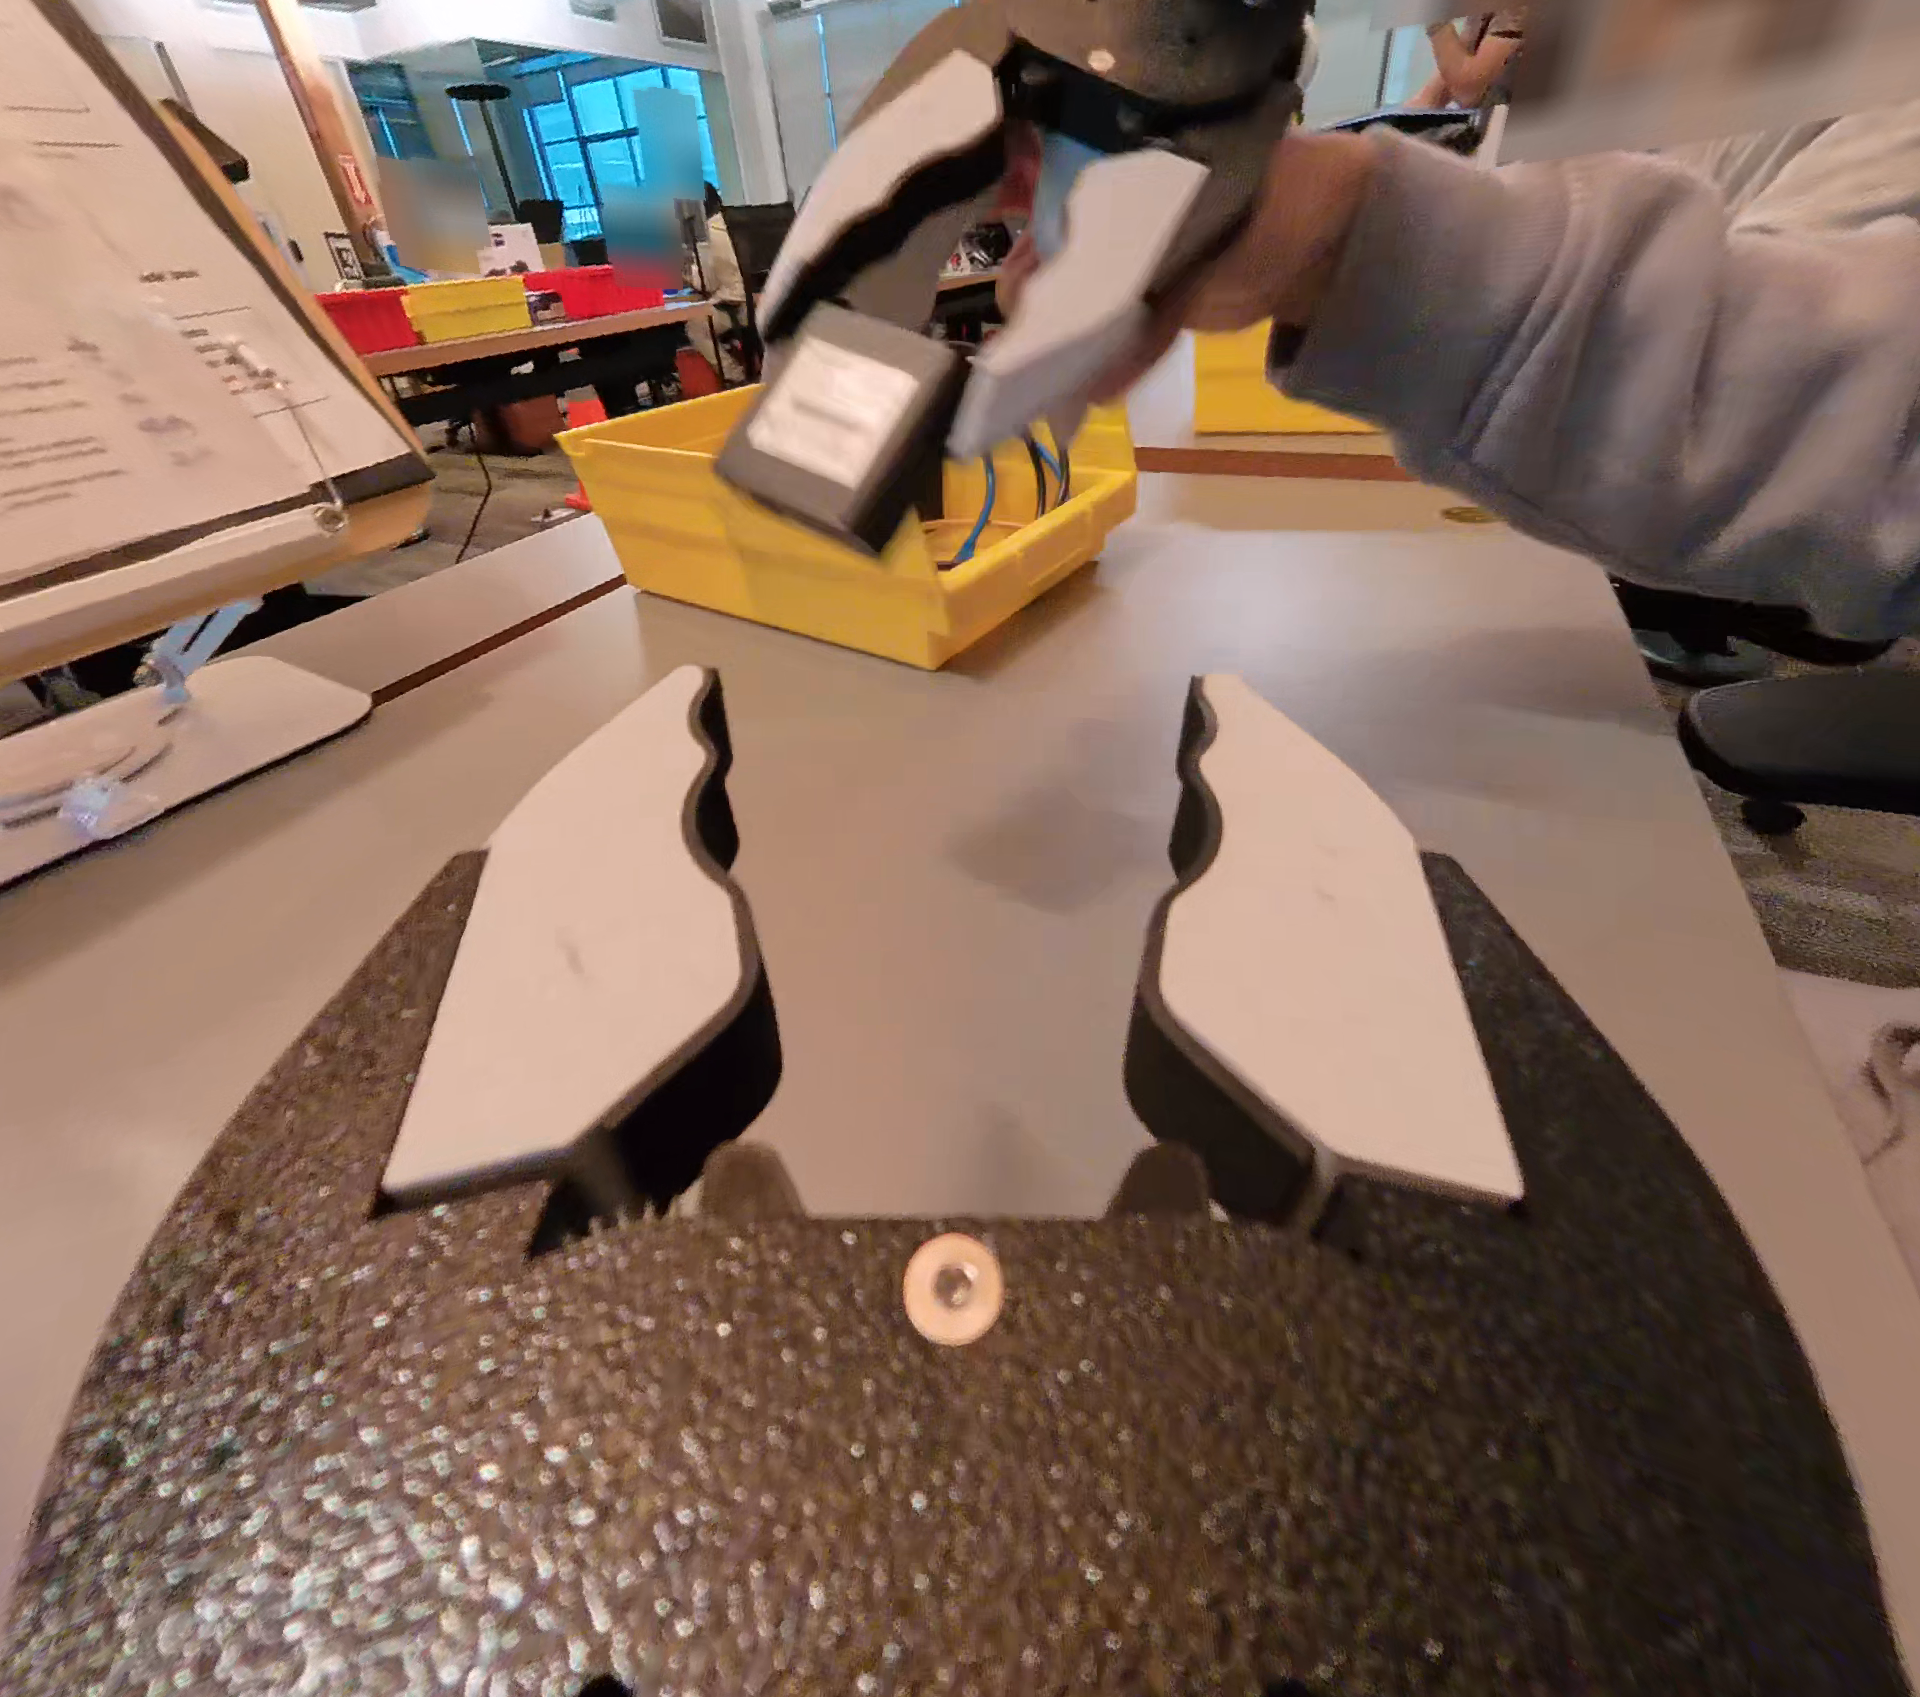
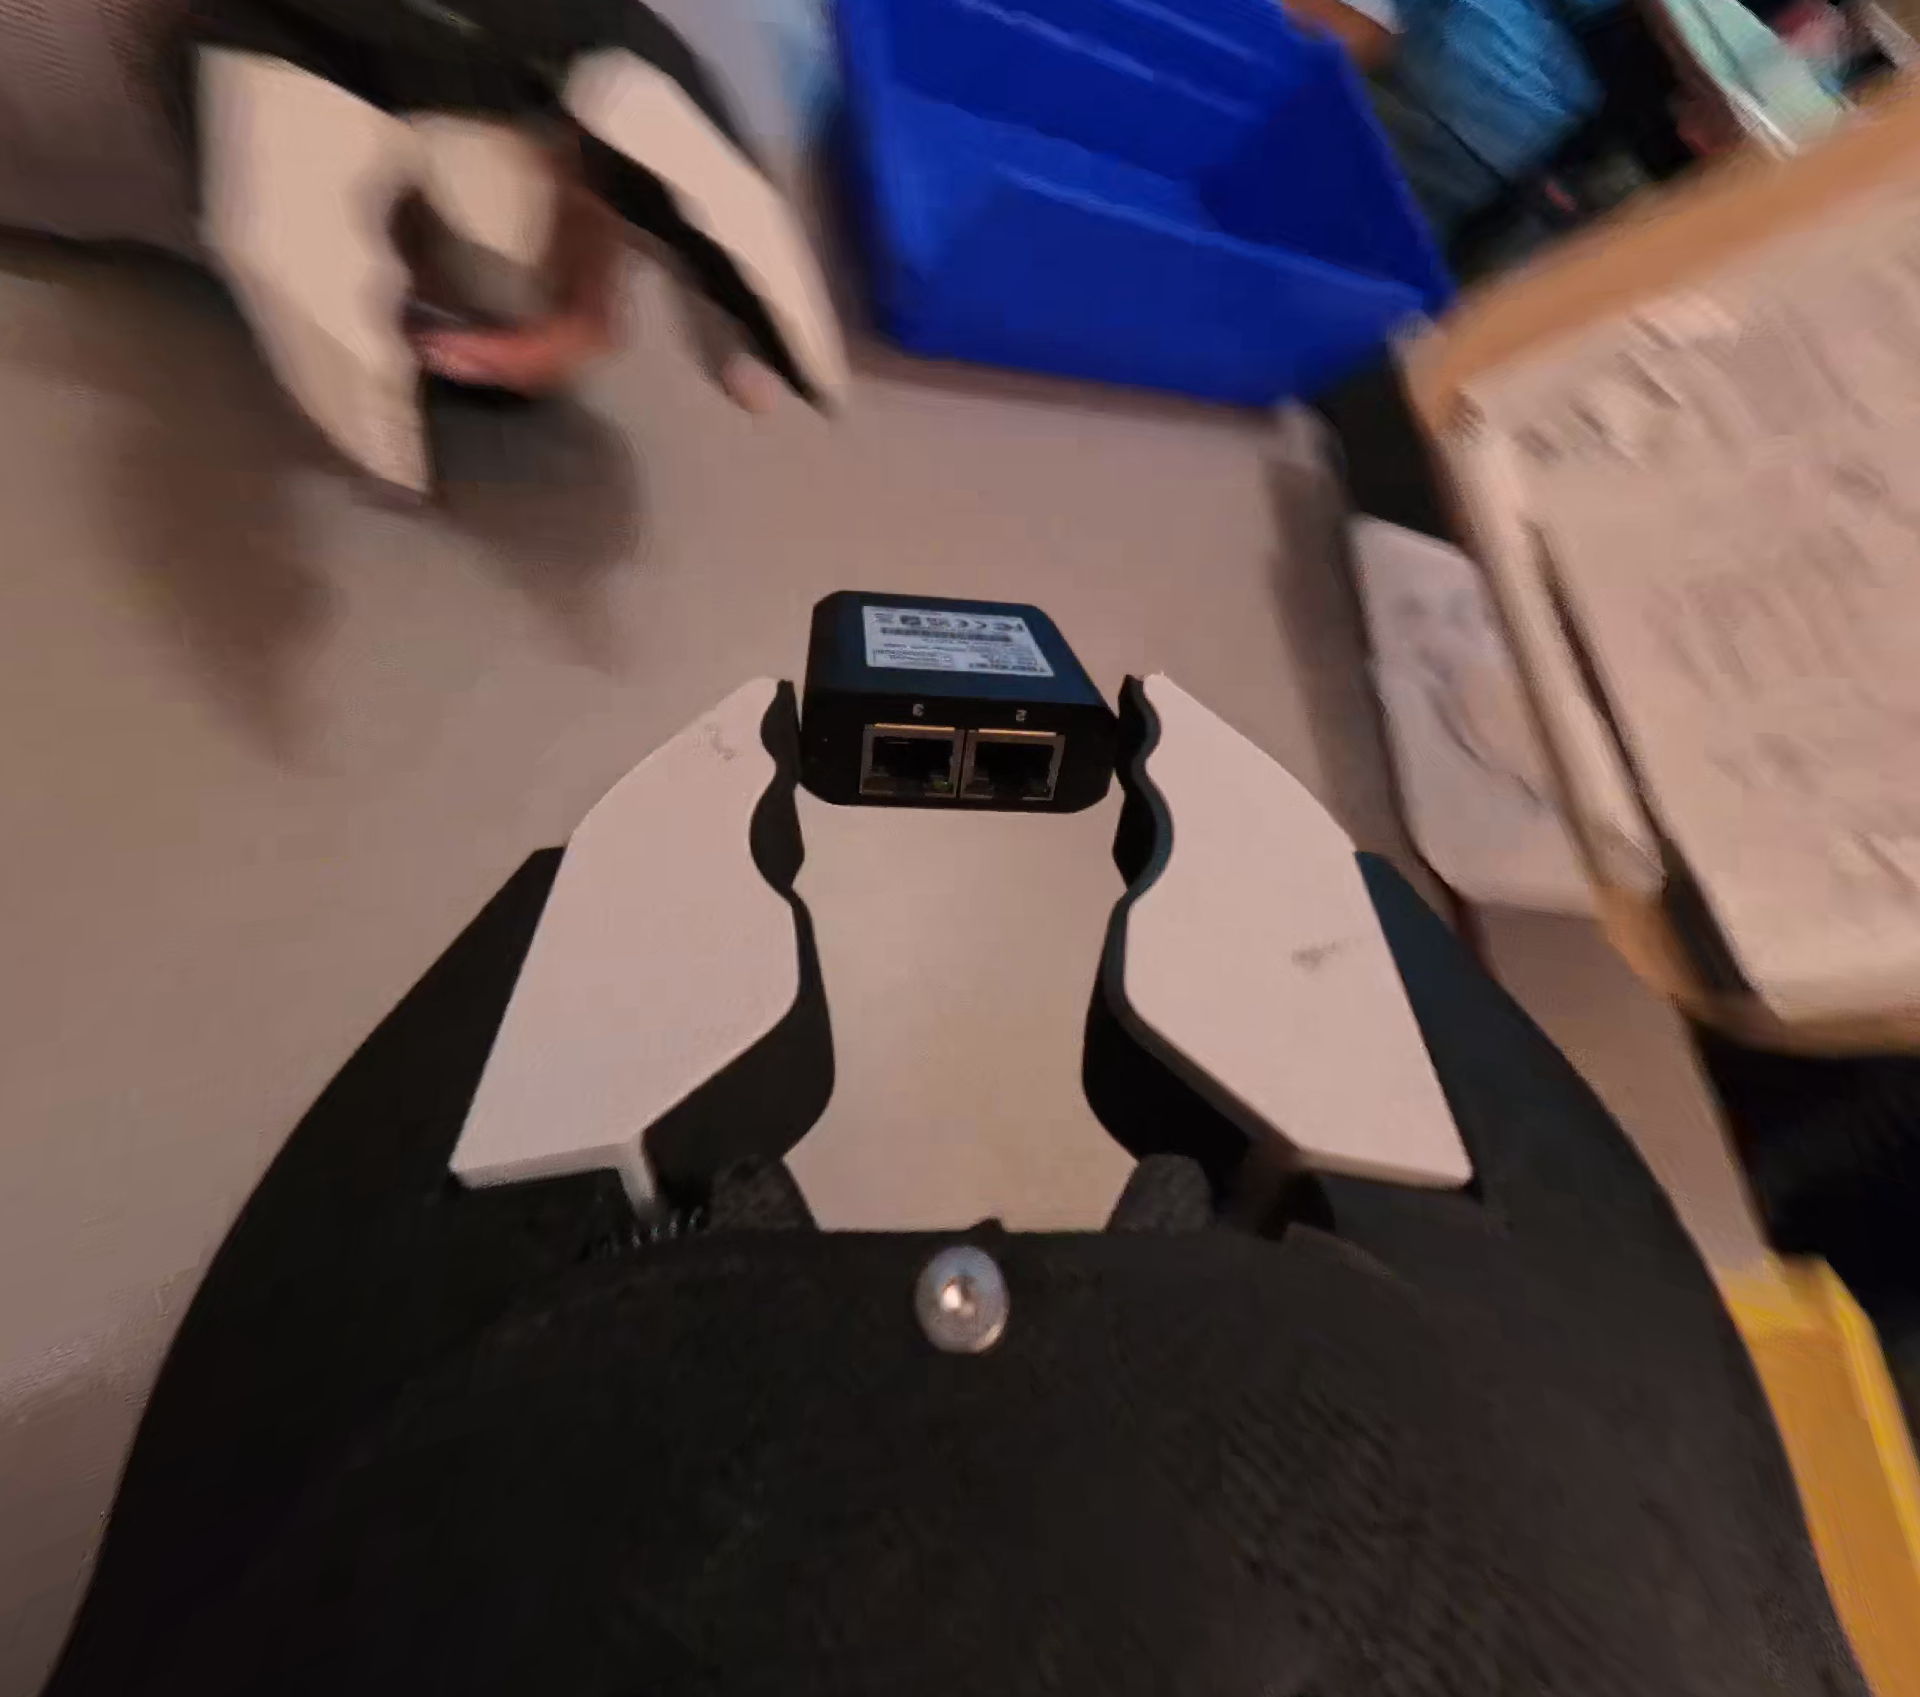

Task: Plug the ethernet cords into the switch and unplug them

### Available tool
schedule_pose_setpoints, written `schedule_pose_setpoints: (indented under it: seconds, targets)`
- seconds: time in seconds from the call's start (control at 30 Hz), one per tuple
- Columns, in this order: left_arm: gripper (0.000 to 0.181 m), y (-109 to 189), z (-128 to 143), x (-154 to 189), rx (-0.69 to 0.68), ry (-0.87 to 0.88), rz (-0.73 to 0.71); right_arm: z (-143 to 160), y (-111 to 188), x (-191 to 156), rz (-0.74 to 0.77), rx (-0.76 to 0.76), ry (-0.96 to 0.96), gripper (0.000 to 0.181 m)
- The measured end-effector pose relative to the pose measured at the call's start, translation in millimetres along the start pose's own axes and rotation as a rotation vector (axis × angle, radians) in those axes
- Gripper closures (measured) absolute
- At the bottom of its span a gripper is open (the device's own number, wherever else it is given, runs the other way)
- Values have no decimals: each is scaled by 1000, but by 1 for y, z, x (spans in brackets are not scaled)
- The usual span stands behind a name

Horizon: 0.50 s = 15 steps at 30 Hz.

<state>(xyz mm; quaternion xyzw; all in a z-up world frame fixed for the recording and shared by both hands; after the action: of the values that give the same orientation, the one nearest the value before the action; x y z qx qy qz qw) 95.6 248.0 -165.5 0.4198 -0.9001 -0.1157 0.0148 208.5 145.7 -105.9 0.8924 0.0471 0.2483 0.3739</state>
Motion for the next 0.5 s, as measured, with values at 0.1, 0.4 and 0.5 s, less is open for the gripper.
schedule_pose_setpoints:
  seconds: [0.1, 0.4, 0.5]
  targets:
    - [103, 3, 2, -6, -1, 2, -32, 52, 29, 77, 318, -233, -172, 122]
    - [109, -9, 13, -5, -77, -6, -56, 176, 24, 191, 450, -878, -322, 122]
    - [110, -10, 14, -4, -78, 11, -48, 192, 6, 195, 400, -935, -344, 122]
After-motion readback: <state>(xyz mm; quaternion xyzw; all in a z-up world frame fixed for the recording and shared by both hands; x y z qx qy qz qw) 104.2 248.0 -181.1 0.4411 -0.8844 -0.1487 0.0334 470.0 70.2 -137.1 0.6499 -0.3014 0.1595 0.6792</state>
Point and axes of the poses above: each gripper's, where its closed fingertips meet, y back along the fingers, z out of its underside, x = y × z across the jaws, the point moved 5 cm from there along y, back along the fingers, and after that the axes turned 14 degrees about -x, right-handed, at the moved point
